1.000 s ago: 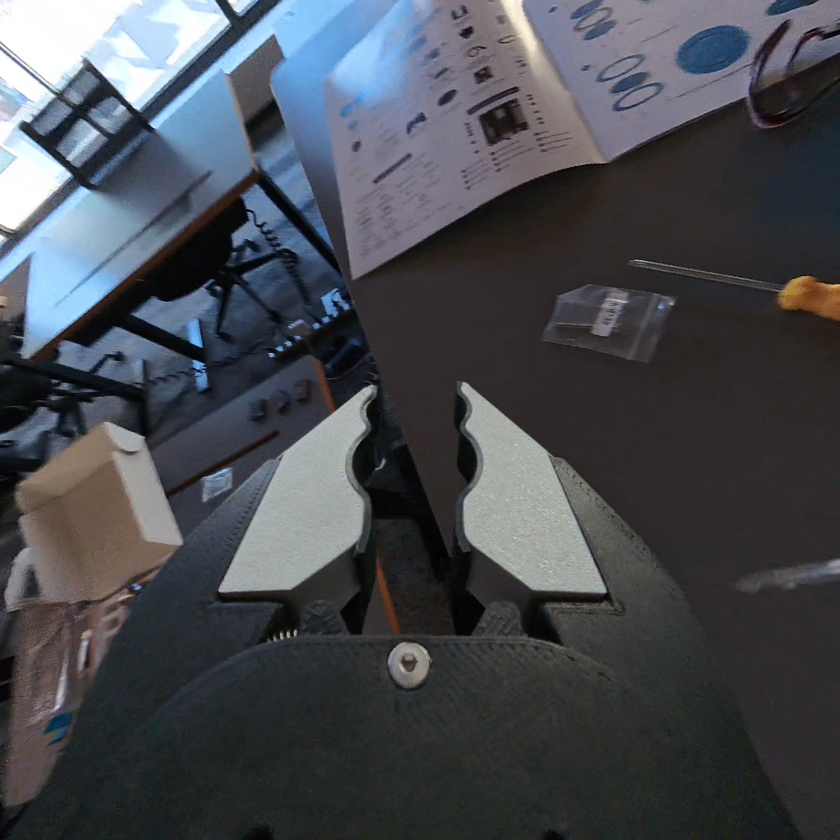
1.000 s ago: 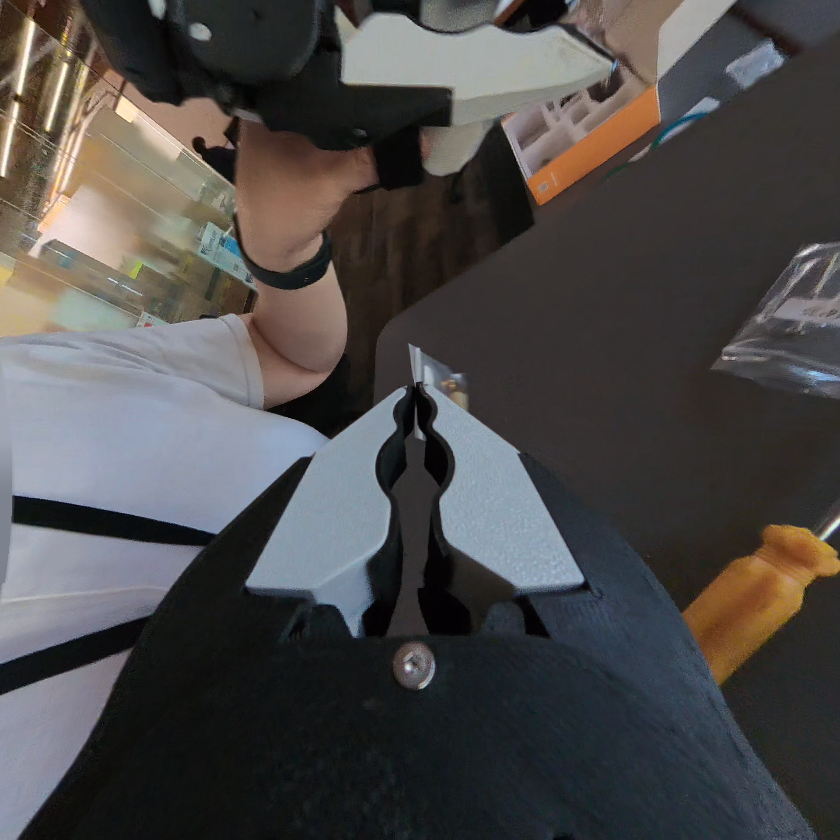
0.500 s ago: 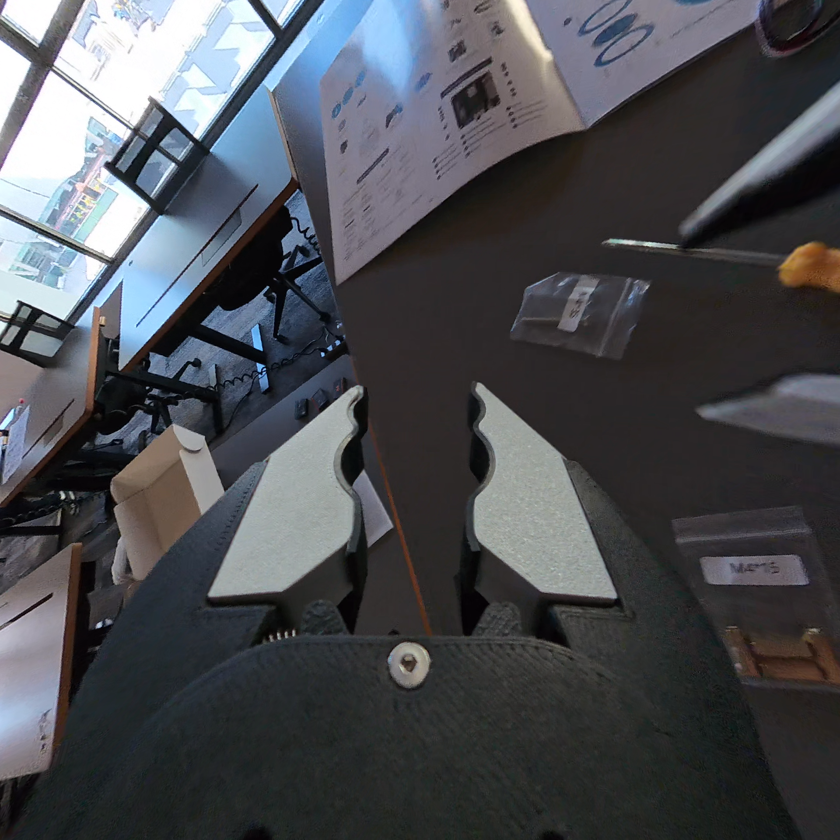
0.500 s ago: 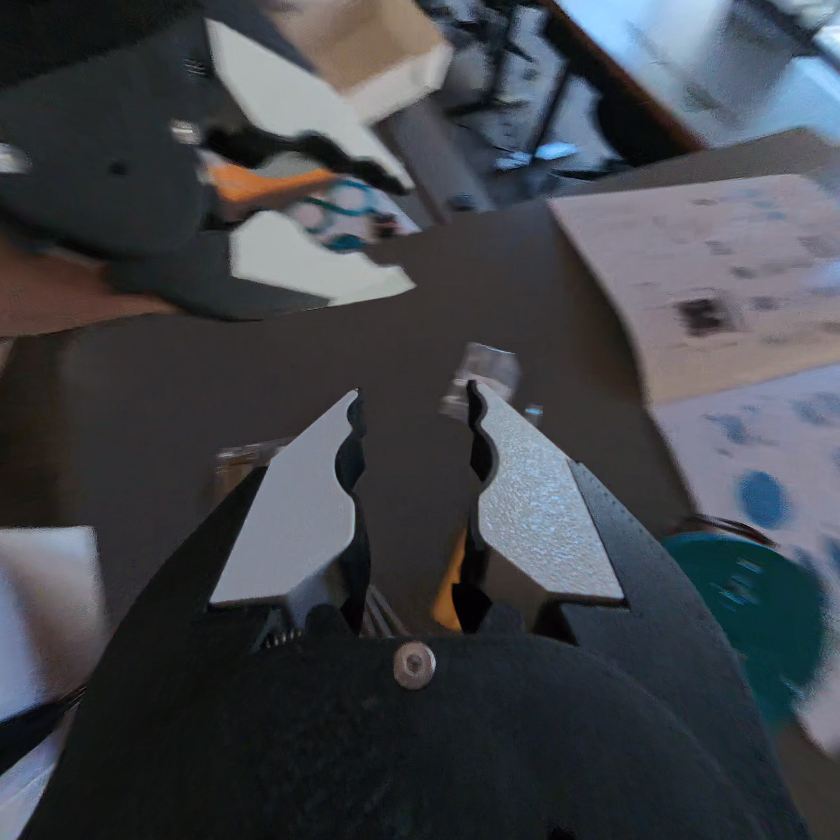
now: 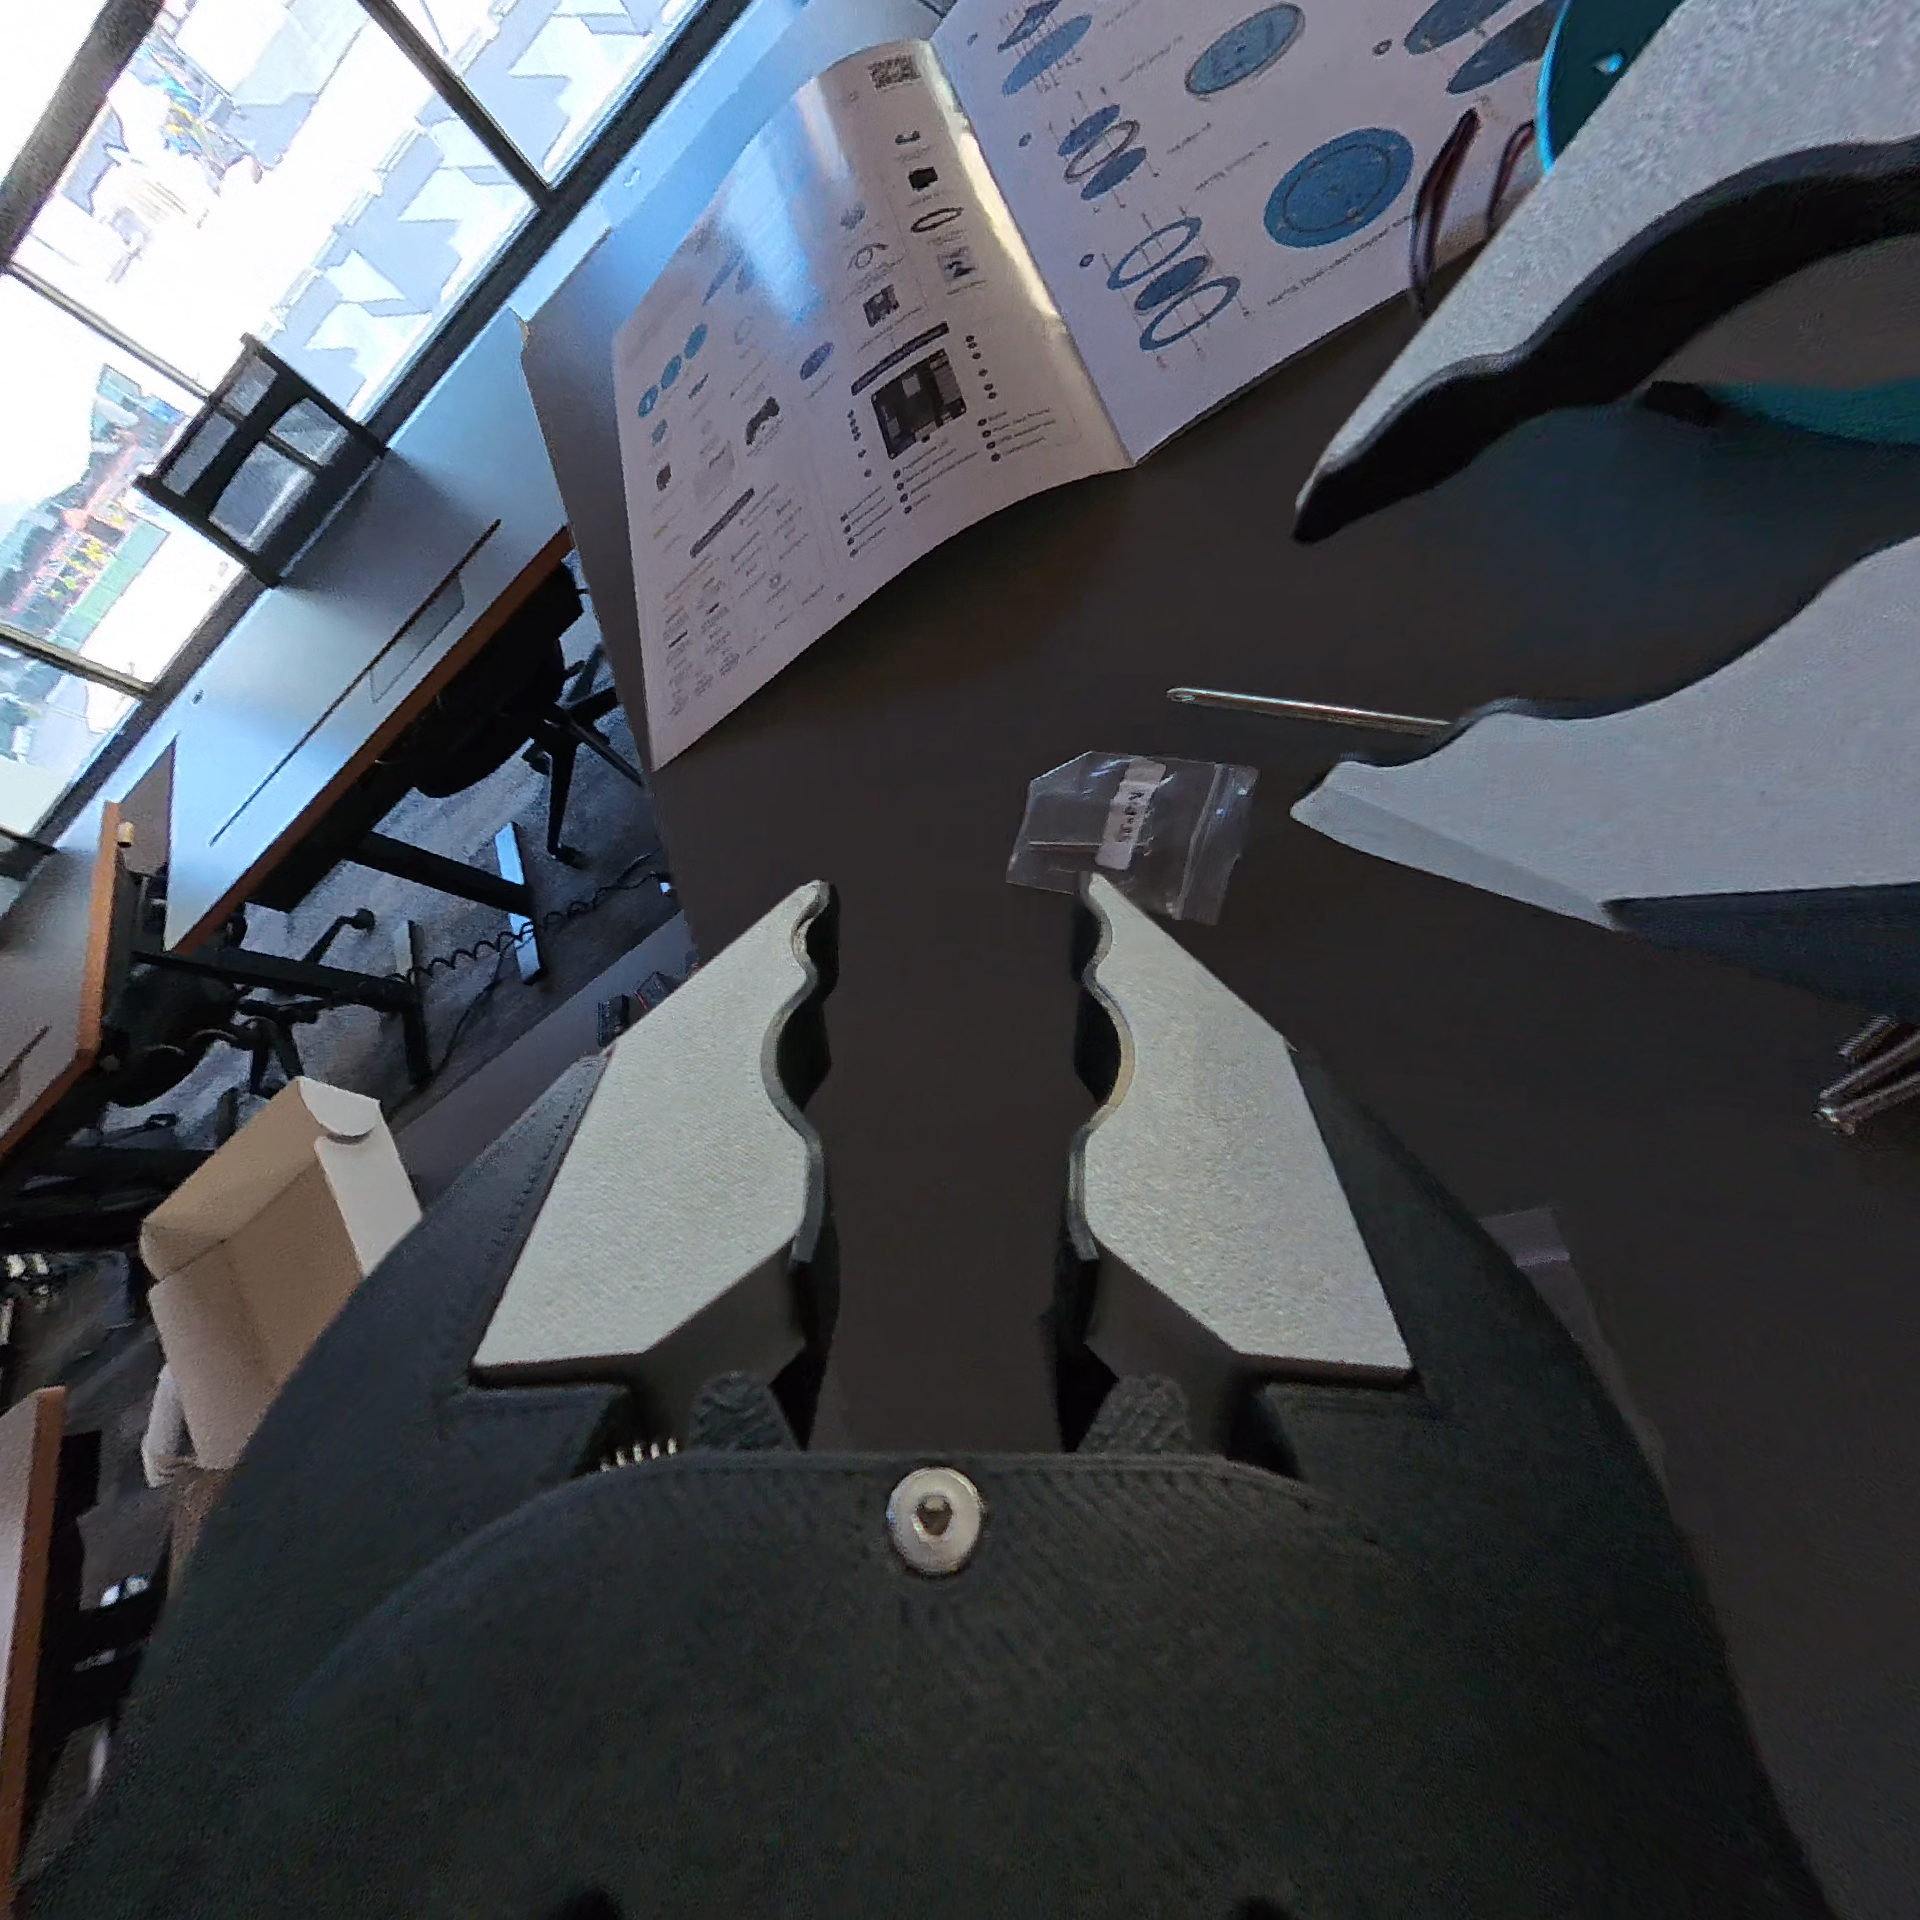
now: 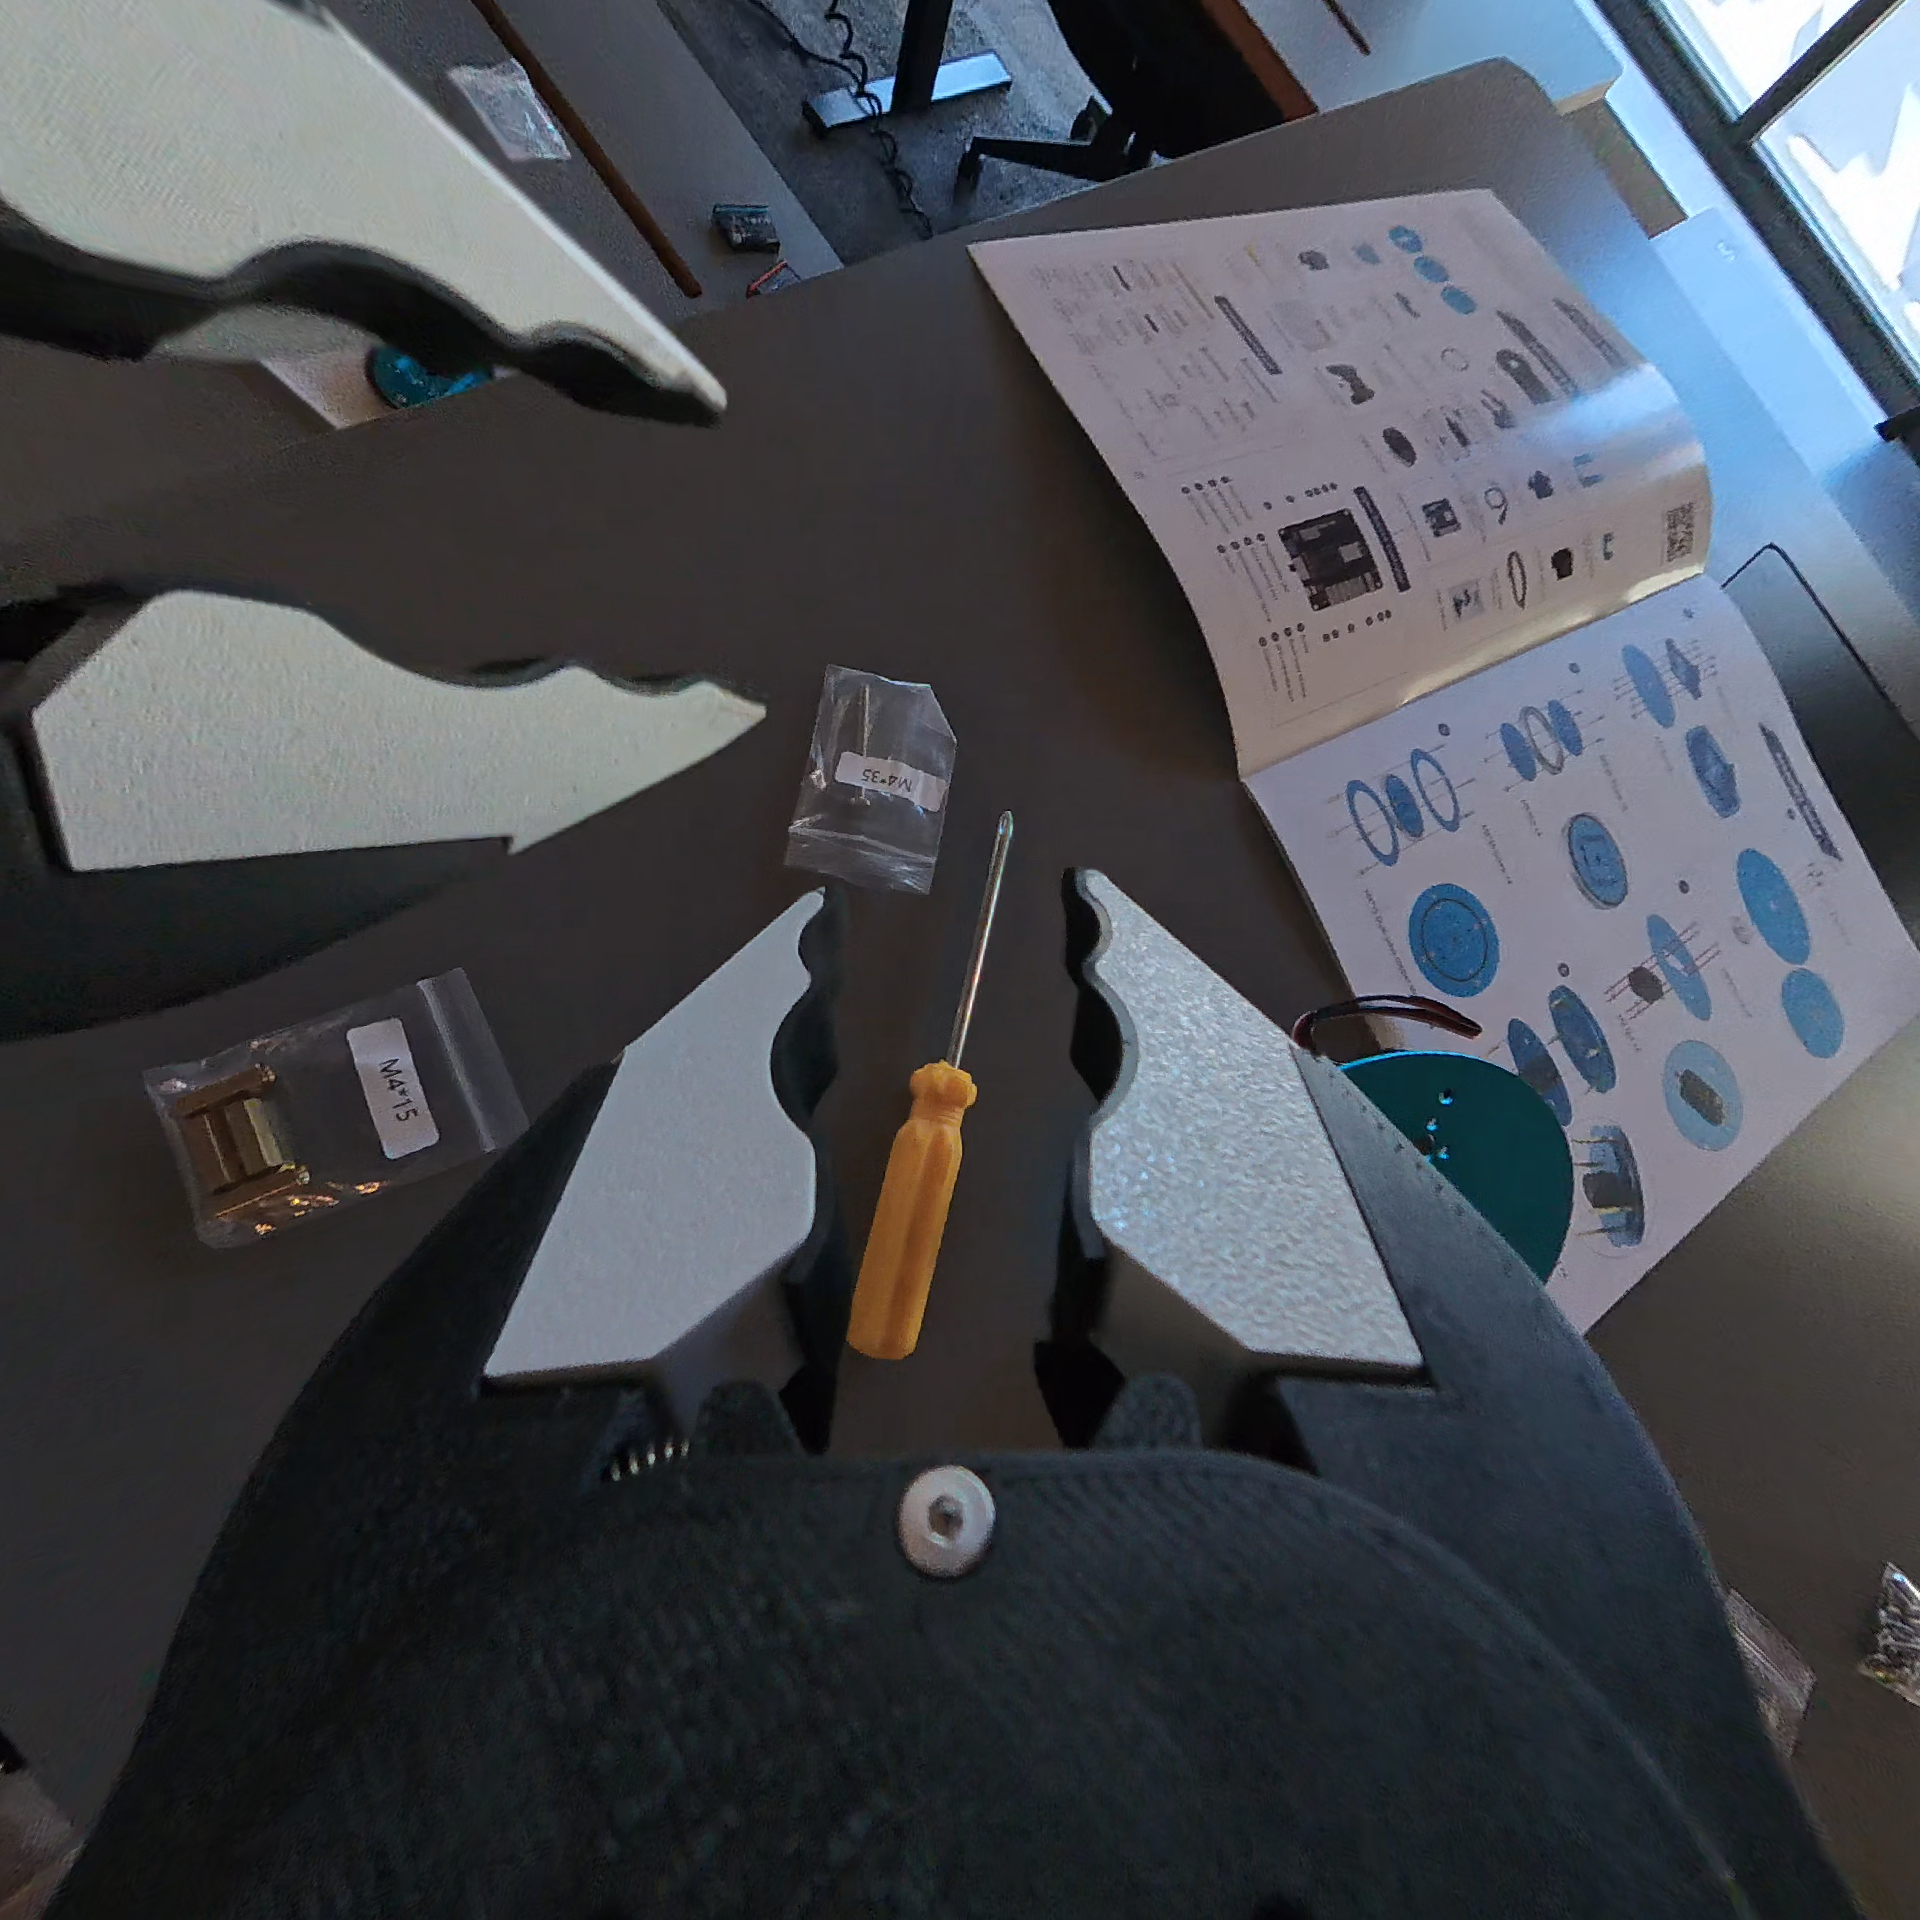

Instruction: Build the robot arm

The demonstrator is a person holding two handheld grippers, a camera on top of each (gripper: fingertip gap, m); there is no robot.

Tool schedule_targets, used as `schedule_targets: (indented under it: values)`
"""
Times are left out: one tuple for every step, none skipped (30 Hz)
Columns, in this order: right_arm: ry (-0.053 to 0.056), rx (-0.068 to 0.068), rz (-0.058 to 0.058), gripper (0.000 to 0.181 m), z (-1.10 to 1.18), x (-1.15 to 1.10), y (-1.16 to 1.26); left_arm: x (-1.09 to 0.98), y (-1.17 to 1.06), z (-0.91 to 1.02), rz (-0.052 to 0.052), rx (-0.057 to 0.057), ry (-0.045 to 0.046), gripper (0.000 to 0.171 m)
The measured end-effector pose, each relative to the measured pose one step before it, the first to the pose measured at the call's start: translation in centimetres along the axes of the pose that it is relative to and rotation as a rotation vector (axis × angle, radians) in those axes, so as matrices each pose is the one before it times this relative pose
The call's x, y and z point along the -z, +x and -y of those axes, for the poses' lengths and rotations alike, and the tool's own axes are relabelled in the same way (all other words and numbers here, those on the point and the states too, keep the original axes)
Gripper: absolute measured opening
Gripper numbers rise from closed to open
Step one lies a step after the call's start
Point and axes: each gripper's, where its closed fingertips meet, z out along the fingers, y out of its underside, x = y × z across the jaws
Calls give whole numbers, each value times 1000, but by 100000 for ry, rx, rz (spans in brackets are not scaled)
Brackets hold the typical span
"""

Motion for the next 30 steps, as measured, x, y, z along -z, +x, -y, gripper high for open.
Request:
schedule_targets:
  values:
    - [163, -759, -1201, 41, -80, 45, 156, -68, 330, 86, -1532, -335, 249, 43]
    - [-746, -901, 116, 41, -288, 21, -22, -93, -101, 49, 943, -875, 101, 43]
    - [-552, -859, 650, 41, -296, -9, -76, -88, -235, 24, 1681, -893, -120, 43]
    - [-124, -370, -96, 41, -229, -28, 55, -84, 25, -18, -393, 343, -457, 43]
    - [-158, 659, -901, 41, -205, -54, 168, -103, 166, -39, -2037, 2101, -609, 45]
    - [-591, 2054, -1680, 41, -239, -92, 138, -101, 19, -48, -2017, 3080, -775, 49]
    - [-1175, 2033, -1404, 42, -249, -156, -36, -80, -243, -36, -772, 2087, -653, 50]
    - [-835, 1040, 249, 42, -103, -144, -261, -4, -348, 44, 865, 106, -144, 48]
    - [1033, -357, 1690, 42, 229, -45, -293, 74, -196, 141, 1211, 37, 609, 48]
    - [1434, -1156, 980, 42, 348, 81, -26, 112, 359, 171, -1756, 621, 789, 47]
    - [709, -2000, 357, 42, 309, 166, 215, 101, 611, 123, -2639, -484, 968, 46]
    - [405, -2049, 1012, 42, 280, 208, 161, 53, 296, 1, 956, -2715, 316, 45]
    - [528, -838, 303, 42, 238, 202, 140, -40, 185, -116, 2841, -4069, -713, 44]
    - [520, 489, -2173, 42, 96, 170, 220, -84, 312, -50, 879, -1990, -362, 46]
    - [202, -329, -41, 42, -56, 80, -102, -42, 455, 114, -2229, 361, 1007, 46]
    - [-424, -1004, 1969, 42, -255, -31, -382, -64, 71, 36, -864, 1048, 609, 45]
    - [-799, -1109, 1195, 42, -329, -97, -222, -87, -210, -127, 416, 484, -453, 46]
    - [-437, -111, 180, 42, -284, -119, -11, -55, -226, -209, 370, 755, -980, 46]
    - [-516, 848, -549, 42, -236, -94, 105, -24, -91, -187, -709, 1781, -996, 48]
    - [-303, 2056, -1527, 42, -138, -48, 112, 7, -43, -72, -1261, 2476, -192, 49]
    - [-368, 2635, -1407, 42, -87, -54, -71, 46, -123, -3, -948, 2337, 243, 49]
    - [-55, 753, 458, 42, 35, -81, -306, 56, -129, -1, -320, 1074, 341, 47]
    - [642, -685, 2342, 41, 204, -66, -367, 67, -30, -8, 71, 605, 164, 46]
    - [312, -1531, 910, 40, 182, -32, 31, 50, 266, -38, -967, -22, 92, 45]
    - [-472, -1597, 164, 40, 112, 12, 253, 31, 409, -73, -557, -1948, 142, 47]
    - [-820, -619, -154, 42, 39, 32, 225, -46, 240, -132, 1891, -3333, -460, 48]
    - [290, 312, -848, 43, 94, 66, 82, -78, 257, -92, 1174, -2058, -277, 49]
    - [-35, -416, 173, 42, -62, 56, -161, -20, 362, 42, -2162, 709, 746, 50]
    - [-233, -697, 787, 42, -176, 18, -248, 10, -60, 14, -1265, 1732, 579, 50]
    - [-15, 450, 162, 42, -200, -36, -115, 6, -464, -93, 680, 1620, -216, 52]
